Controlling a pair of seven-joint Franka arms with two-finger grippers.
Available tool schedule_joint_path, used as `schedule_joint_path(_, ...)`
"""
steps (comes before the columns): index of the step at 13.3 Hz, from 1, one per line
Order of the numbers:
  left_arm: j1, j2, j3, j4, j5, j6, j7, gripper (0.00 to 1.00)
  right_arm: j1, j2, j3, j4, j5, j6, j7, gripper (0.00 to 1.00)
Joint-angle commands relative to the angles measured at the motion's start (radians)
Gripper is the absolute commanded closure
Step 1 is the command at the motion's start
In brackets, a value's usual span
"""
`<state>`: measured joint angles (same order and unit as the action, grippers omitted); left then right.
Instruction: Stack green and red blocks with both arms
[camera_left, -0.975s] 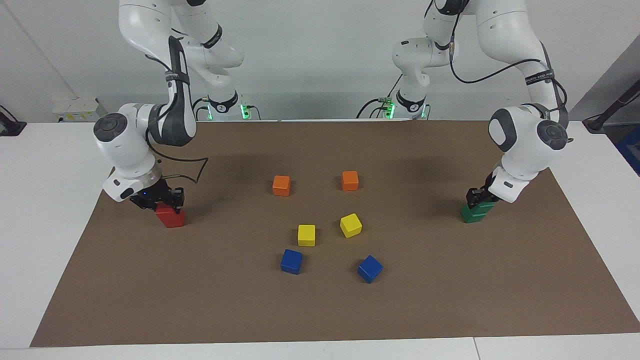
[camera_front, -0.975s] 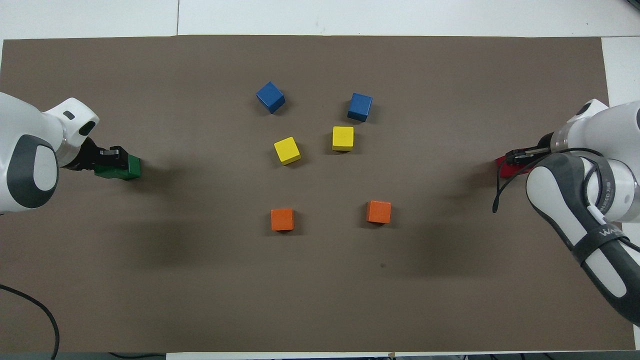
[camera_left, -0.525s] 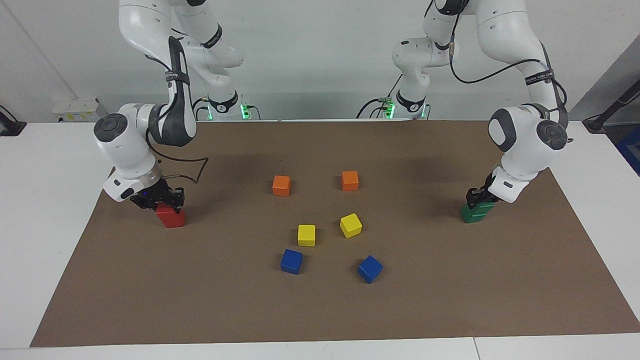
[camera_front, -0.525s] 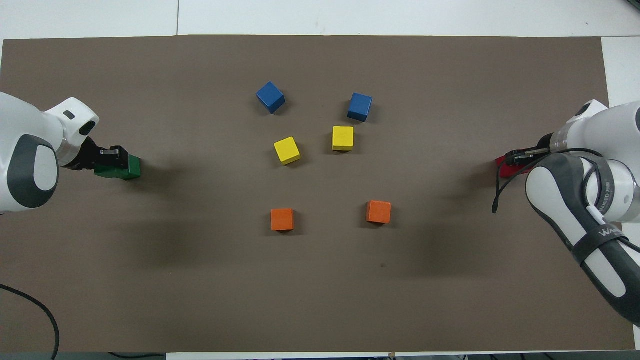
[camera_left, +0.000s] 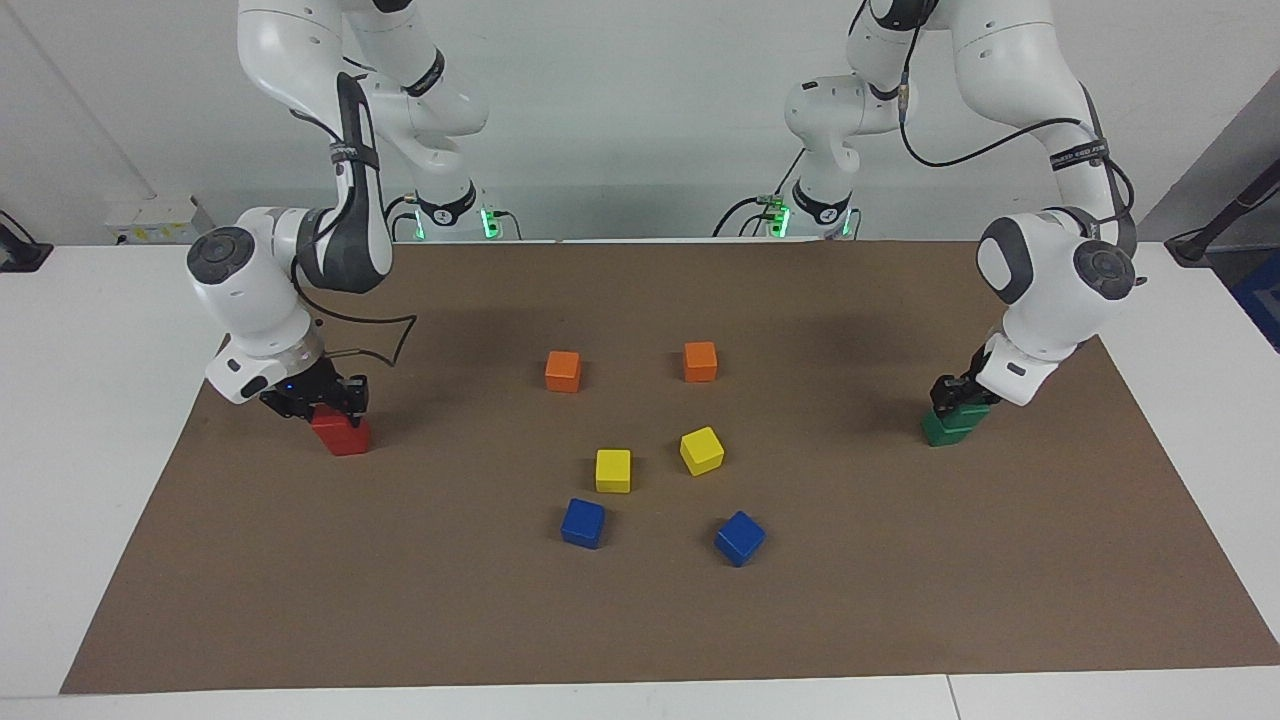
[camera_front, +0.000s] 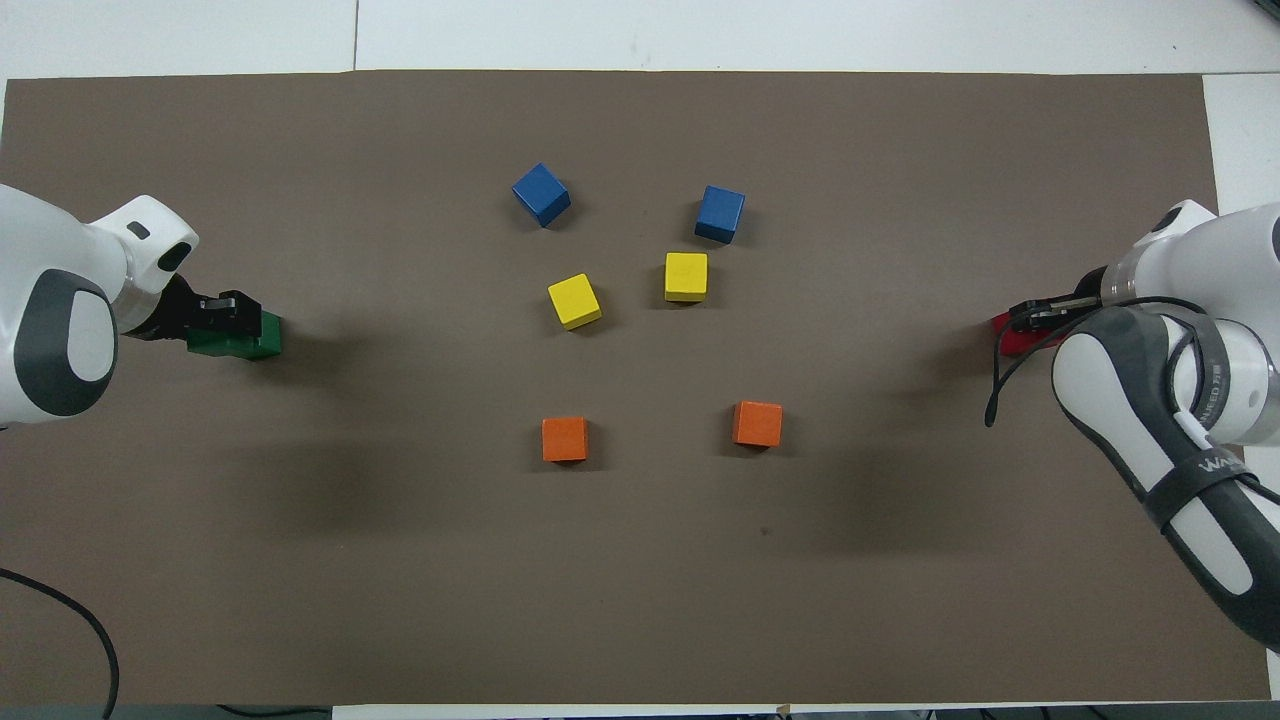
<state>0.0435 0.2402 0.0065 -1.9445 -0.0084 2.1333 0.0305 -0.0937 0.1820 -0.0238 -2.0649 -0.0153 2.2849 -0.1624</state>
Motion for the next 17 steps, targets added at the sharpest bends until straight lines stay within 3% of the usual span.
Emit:
schedule_joint_path(1,-0.002,-0.015,0.007,-0.01,-0.016,0.017,0.019,0.0,-0.009,-0.009,0.005,-0.017,0.006,0.024,-0.02,0.02)
schedule_joint_path(4,0.001,-0.039,0.009,0.056,-0.016,-0.051,0.017,0.0,-0.011,-0.009,0.005,-0.017,0.006,0.024,-0.02,0.0)
schedule_joint_path(7,0.003,-0.088,0.01,0.165,-0.013,-0.241,0.017,0.0,-0.018,-0.006,0.005,-0.003,0.017,0.019,-0.02,0.0)
schedule_joint_path(10,0.022,-0.182,0.01,0.164,-0.008,-0.326,0.017,0.0,-0.003,-0.039,0.008,0.028,0.021,-0.01,0.0,0.0)
schedule_joint_path(15,0.024,-0.292,0.01,0.156,-0.008,-0.487,0.017,0.0,0.026,-0.176,0.016,0.15,0.02,-0.275,0.026,0.0)
schedule_joint_path(17,0.021,-0.302,0.01,0.153,-0.008,-0.51,0.017,0.0,0.023,-0.197,0.015,0.202,0.021,-0.364,0.026,0.0)
